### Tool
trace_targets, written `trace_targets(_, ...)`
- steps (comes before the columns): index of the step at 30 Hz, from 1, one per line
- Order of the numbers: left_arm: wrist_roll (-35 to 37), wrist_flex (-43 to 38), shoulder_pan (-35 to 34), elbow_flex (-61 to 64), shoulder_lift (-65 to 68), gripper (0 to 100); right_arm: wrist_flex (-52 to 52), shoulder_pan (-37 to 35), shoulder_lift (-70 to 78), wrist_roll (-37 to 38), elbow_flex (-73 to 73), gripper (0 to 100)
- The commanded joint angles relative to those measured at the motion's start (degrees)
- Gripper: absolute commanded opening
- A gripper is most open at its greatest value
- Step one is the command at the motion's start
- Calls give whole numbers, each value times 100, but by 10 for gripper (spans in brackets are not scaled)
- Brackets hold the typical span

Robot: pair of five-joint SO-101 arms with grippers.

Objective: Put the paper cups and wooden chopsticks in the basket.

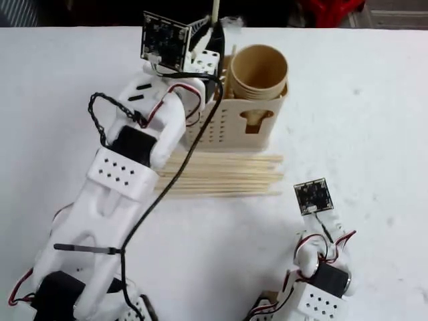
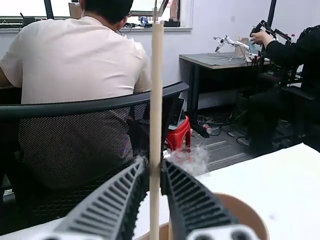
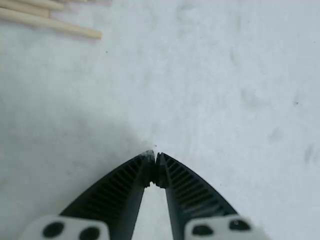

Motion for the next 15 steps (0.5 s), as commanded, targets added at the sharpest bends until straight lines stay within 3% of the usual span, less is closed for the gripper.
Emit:
trace_targets(1,62,9,-48,-299,-31,76,-48,40,-31,35,44,18)
trace_targets(10,44,35,-48,-264,-31,76,-48,40,-31,35,44,18)
trace_targets(15,44,510,4,-316,-31,76,-48,40,-31,35,44,18)
